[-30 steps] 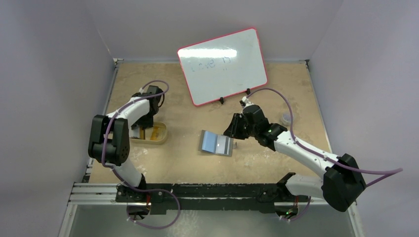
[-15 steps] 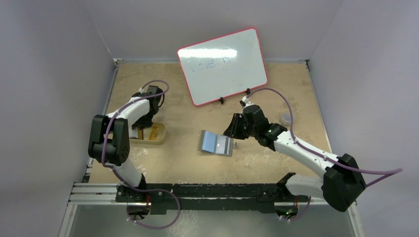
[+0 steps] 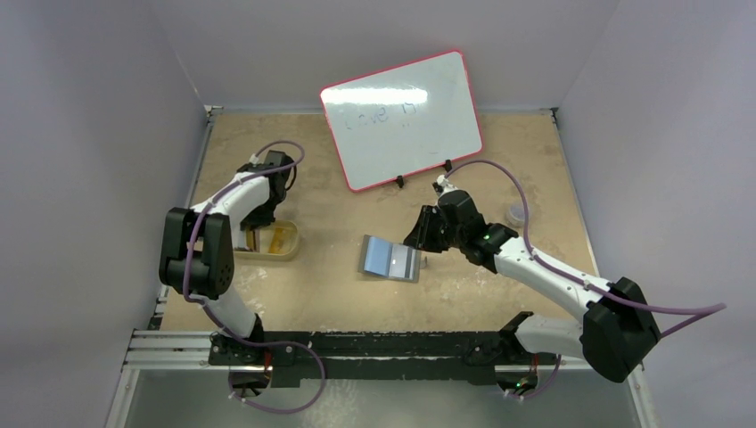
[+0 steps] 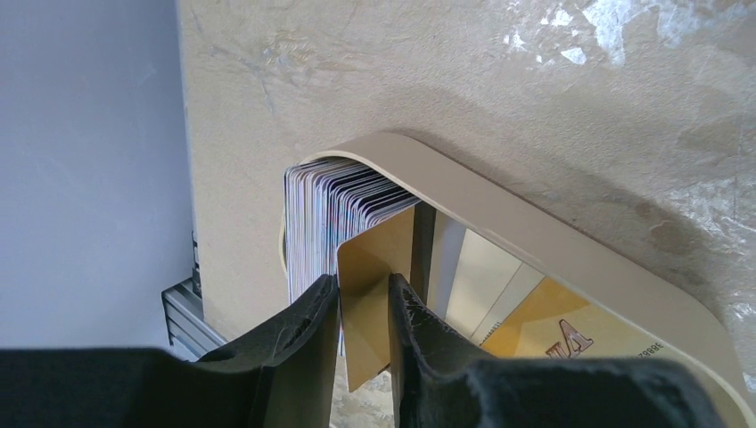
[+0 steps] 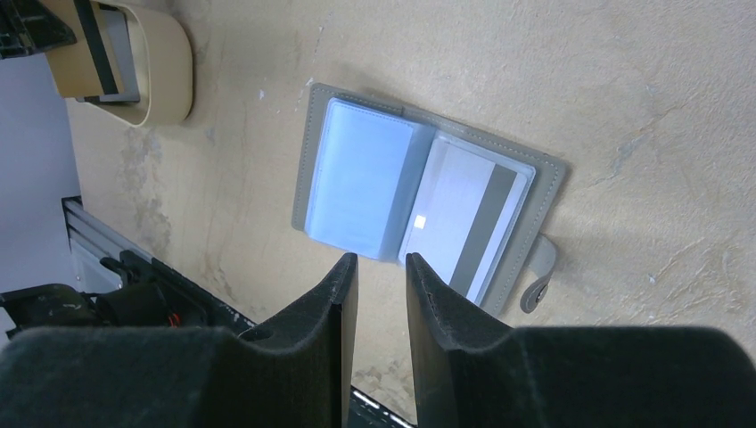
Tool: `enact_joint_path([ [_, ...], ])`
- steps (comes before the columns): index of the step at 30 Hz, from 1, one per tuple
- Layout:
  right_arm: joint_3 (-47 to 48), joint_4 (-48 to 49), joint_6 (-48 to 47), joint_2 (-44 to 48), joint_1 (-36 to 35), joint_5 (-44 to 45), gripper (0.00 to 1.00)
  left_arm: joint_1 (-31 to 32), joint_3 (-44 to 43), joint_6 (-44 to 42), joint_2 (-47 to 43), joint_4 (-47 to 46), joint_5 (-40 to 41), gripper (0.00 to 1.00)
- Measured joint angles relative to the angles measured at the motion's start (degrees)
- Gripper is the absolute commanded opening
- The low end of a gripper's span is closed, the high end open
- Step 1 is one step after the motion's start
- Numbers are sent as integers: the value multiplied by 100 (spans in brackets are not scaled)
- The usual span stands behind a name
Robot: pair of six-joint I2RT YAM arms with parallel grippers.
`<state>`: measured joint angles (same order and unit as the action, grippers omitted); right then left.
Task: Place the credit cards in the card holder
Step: Pick up the credit card from the storage box.
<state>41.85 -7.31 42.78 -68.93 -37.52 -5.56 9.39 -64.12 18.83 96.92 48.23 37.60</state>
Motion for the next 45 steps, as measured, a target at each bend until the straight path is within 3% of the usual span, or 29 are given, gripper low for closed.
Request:
enact_joint_path([
  [10, 0, 4, -7, 0, 0, -4, 29, 0, -125, 7, -28, 68, -413, 3],
  [24, 2, 81, -74, 0, 0, -9, 30, 0, -125, 223, -1108, 254, -1779, 0],
  [35, -433, 1270, 179, 892, 2, -398, 33, -2, -70, 522, -2070, -313, -4487, 0],
  [41, -638, 2190, 498, 1207, 9, -831, 34, -2, 1040, 1665, -2699, -1934, -6282, 0],
  [45, -603, 2739, 772, 949, 85, -1379, 36, 0, 1805, 2522, -2865, -3056, -7252, 0],
])
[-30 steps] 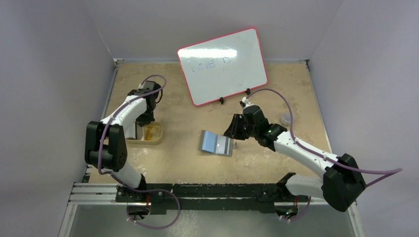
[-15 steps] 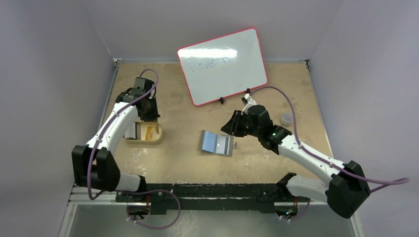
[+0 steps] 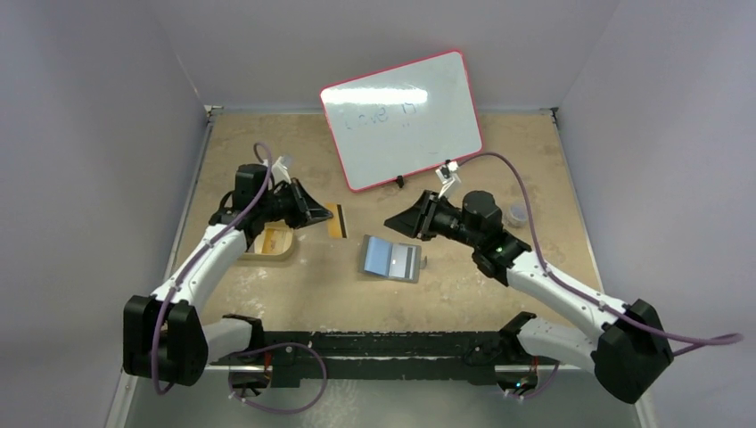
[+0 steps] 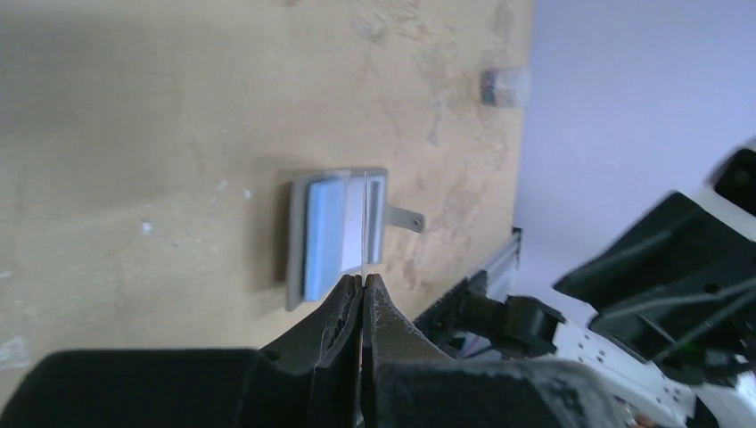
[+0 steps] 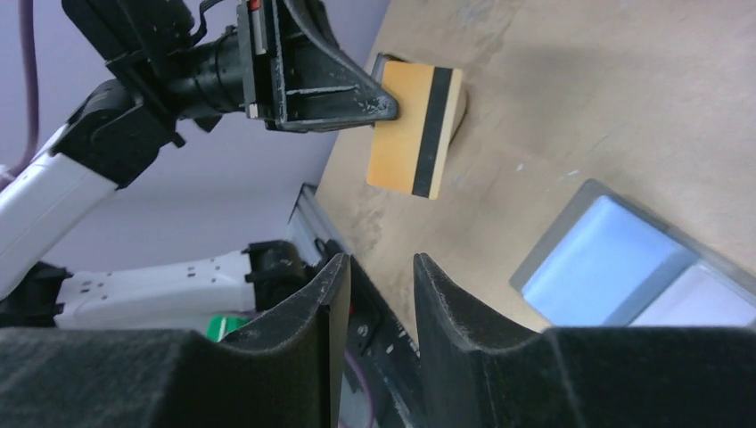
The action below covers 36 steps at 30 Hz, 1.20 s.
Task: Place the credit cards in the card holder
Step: Pick up the credit card from the storage box.
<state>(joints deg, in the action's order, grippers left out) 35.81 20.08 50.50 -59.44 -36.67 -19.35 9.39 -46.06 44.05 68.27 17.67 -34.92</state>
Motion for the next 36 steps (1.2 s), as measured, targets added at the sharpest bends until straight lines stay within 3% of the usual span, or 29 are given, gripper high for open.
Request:
enact_joint_path([
  [8, 321, 470, 227, -887, 109, -1082, 41, 0, 691, 1080, -195, -1744, -1106, 0],
  [17, 800, 826, 199, -1462, 295, -1805, 41, 439, 870, 1749, -188, -3014, -1502, 0],
  [23, 887, 719, 85, -1672, 302, -1930, 40, 826, 870, 1845, 2, -3364, -1561, 0],
  [36, 1029, 190, -197, -1700, 562, -1864, 43, 872, 868, 1812, 72, -3311, -1589, 0],
])
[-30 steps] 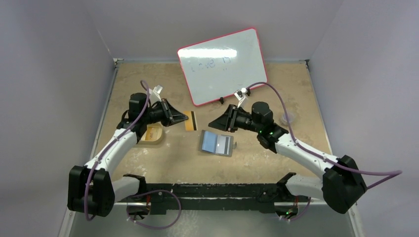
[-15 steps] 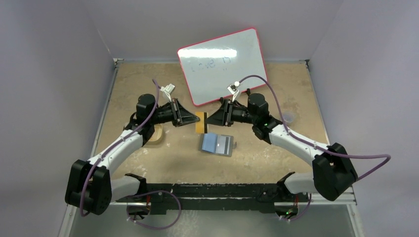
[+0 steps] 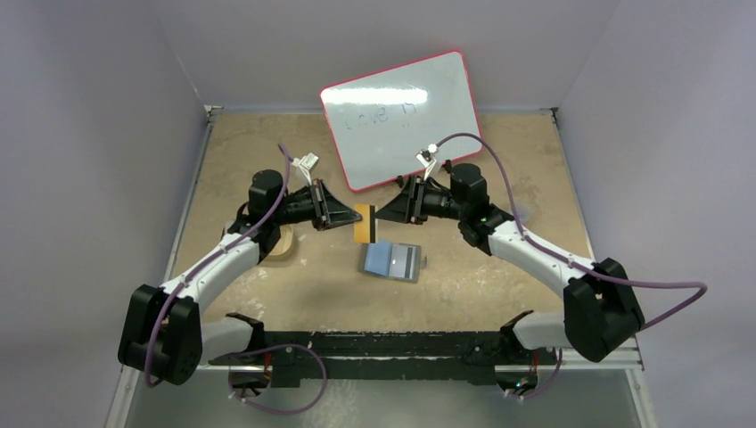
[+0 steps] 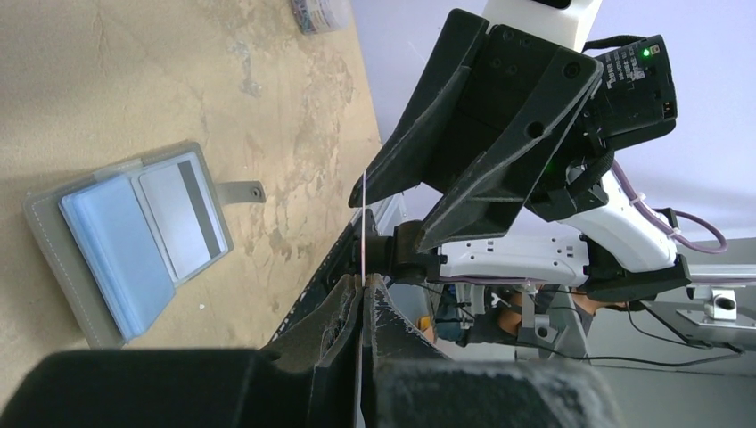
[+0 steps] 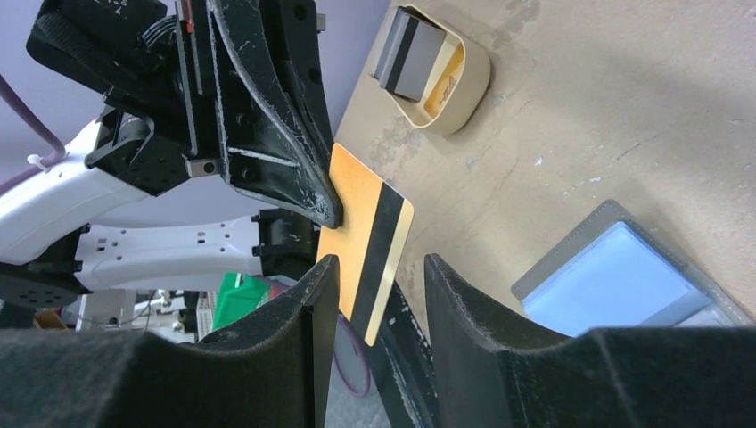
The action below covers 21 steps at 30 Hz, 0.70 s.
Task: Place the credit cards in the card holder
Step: Pick up the credit card from the storage box.
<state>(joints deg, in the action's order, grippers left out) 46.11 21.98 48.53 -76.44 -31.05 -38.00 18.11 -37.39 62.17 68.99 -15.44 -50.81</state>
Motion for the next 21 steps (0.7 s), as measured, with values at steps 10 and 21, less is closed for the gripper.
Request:
enact_joint_path([
  [10, -2, 179, 9, -13, 26, -223, 38, 59, 0, 24, 0, -59, 4, 0],
  [21, -9, 426, 96, -131, 76, -334, 37, 83, 118, 389, 83, -684, 9, 0],
])
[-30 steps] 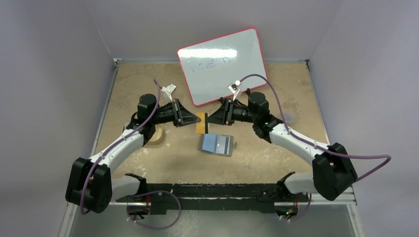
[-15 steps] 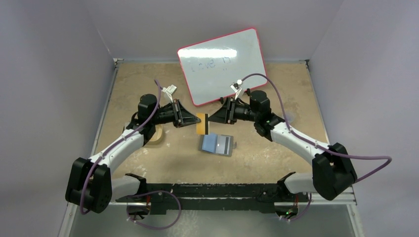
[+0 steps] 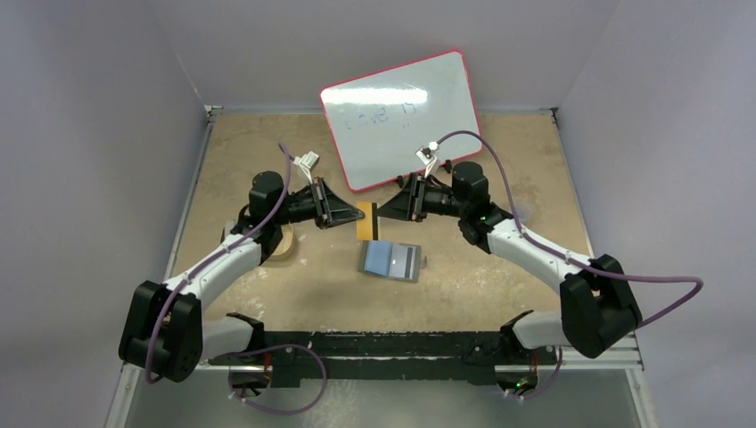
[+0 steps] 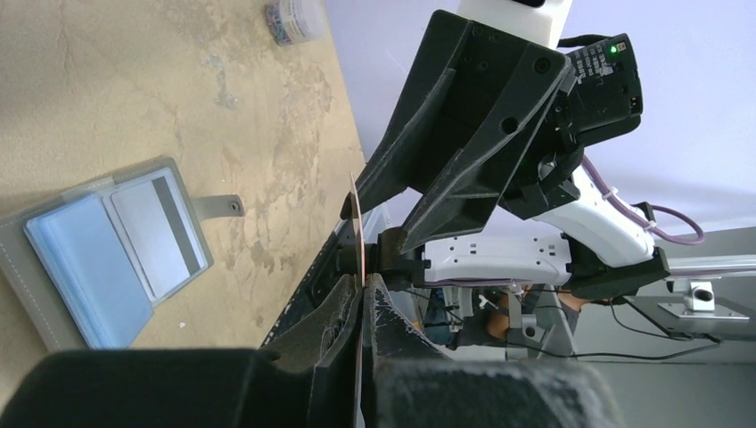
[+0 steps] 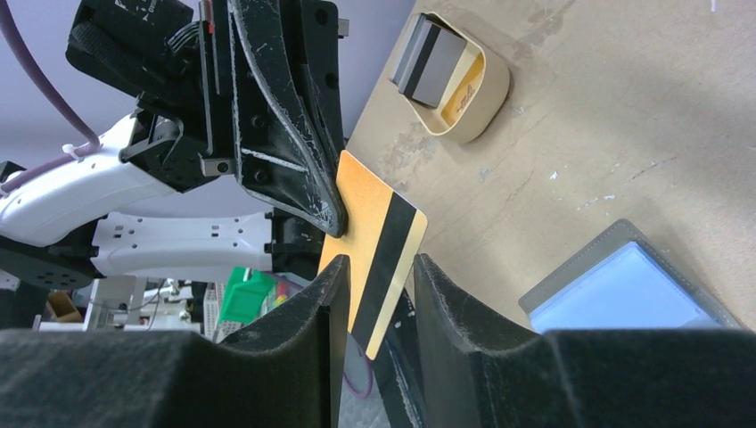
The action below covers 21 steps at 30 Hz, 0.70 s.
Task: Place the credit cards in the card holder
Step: Pick up the credit card from the storage box.
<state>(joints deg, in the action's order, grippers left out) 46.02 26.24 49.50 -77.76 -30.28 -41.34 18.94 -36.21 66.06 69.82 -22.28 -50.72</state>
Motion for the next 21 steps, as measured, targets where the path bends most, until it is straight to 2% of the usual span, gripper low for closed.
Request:
enact_joint_path([
  [9, 0, 50, 103, -155, -20, -42, 40, 39, 13, 98, 37, -146, -7, 0],
  [11, 0, 37, 116, -184, -20, -44, 32, 39, 13, 98, 46, -186, -7, 0],
  [14, 0, 59, 153, -184, -20, -46, 14, 39, 13, 92, 79, -210, -4, 0],
  [16, -9, 76, 190, -181, -20, -44, 1, 39, 11, 59, 98, -179, 2, 11],
  [18, -42, 125, 229, -168, -20, -48, 0, 39, 7, -96, 133, 79, 87, 25],
  [21, -160, 162, 232, -103, -31, -13, 0, 39, -101, -509, 234, 758, 284, 37],
])
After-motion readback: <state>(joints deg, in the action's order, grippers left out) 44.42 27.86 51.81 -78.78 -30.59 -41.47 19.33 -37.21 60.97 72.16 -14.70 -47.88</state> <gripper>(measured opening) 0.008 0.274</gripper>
